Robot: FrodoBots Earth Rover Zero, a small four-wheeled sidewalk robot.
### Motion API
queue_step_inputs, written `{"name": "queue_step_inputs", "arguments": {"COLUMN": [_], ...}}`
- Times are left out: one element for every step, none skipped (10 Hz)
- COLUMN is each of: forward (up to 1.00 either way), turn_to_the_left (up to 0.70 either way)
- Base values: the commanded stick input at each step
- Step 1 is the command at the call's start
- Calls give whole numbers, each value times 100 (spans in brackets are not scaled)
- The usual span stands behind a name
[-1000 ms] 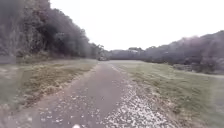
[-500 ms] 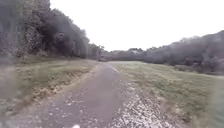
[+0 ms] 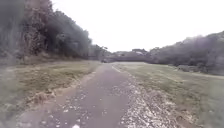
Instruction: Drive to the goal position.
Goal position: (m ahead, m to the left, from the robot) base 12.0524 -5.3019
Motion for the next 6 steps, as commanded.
{"name": "queue_step_inputs", "arguments": {"forward": [45, 45, 45, 45, 45, 45], "turn_to_the_left": [27, 27, 27, 27, 27, 27]}}
